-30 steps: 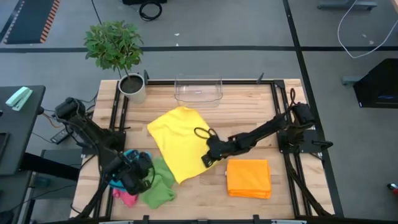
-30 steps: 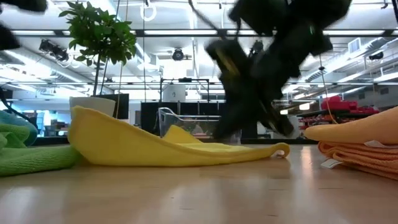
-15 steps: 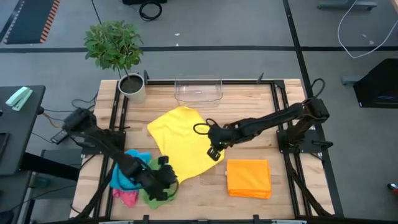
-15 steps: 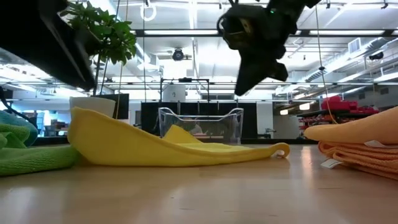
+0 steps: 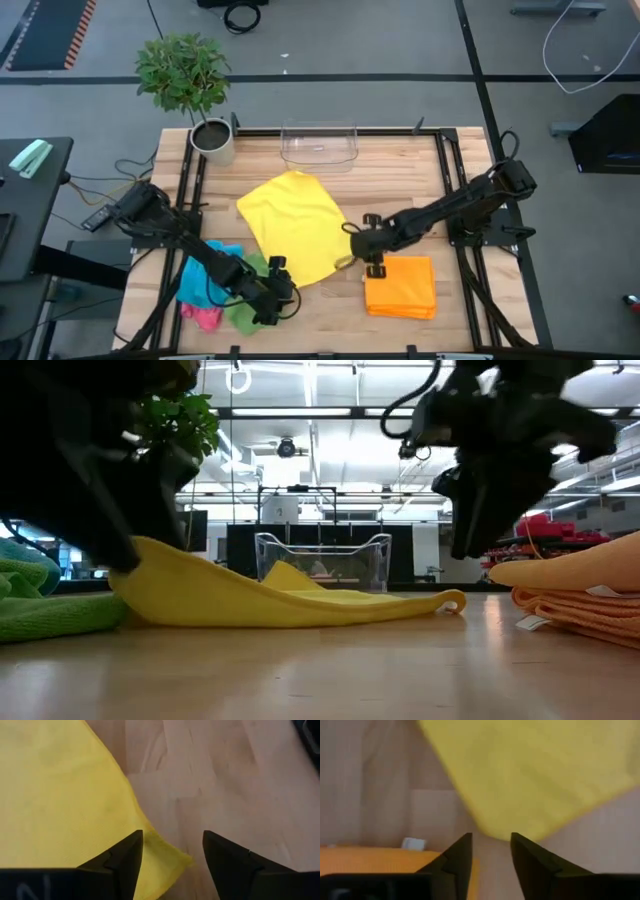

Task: Fold microfiber towels
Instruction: Fold the yellow towel on the table

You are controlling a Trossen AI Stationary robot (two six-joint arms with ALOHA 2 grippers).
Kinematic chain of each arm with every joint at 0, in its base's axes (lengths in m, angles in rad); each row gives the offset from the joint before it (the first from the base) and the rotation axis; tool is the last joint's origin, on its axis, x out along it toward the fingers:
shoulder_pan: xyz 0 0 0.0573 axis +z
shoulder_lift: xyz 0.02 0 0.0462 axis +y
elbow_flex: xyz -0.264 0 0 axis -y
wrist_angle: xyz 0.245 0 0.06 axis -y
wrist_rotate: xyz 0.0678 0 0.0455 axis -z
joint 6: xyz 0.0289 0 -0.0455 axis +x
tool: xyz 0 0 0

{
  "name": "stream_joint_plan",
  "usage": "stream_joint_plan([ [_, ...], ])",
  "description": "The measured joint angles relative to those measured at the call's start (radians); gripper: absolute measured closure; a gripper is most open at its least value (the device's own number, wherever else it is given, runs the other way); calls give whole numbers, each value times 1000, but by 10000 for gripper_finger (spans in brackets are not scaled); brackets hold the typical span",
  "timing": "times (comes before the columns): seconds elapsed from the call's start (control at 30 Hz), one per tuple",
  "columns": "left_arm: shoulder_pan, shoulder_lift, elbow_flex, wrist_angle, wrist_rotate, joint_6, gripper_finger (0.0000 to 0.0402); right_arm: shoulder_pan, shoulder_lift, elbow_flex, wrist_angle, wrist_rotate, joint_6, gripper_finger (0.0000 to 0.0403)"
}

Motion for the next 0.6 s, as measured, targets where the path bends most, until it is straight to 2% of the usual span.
stream_joint_plan([
  [0.13,-2,6,1,-14,4,-28,194,50,0,-33,103,60,-45,228],
  [0.27,-2,7,0,-24,5,-50,209,83,0,-37,134,130,-84,218],
  [0.47,-2,7,0,-22,5,-51,244,91,35,-38,153,79,-213,221],
  [0.6,0,7,0,-27,5,-51,279,91,78,-38,179,97,-256,221],
])
